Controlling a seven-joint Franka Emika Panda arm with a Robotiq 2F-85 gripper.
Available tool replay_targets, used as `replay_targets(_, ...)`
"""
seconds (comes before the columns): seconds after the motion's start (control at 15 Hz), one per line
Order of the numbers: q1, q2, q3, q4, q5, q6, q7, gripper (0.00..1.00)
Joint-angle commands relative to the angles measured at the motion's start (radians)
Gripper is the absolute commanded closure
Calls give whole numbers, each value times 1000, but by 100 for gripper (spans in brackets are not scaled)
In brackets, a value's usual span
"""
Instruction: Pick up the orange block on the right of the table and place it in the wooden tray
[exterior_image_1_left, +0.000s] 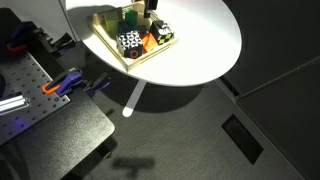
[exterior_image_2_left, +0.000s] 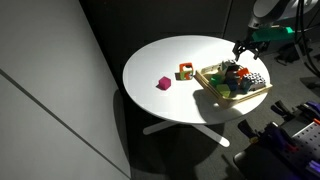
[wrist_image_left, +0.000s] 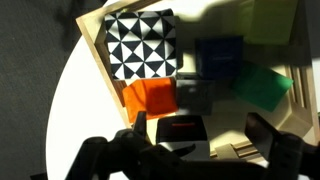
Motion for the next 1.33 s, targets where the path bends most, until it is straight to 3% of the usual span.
replay_targets(0.0,-15,-94,8,-37,-14,-132,-52,0)
replay_targets(0.33,-15,-182,11,-45,-85,-307,-60,0)
replay_targets(0.93,-23,-321,28,-124,-81,-280,-155,0)
replay_targets(1.27,-21,-273,35,-91,-80,-294,-126,0)
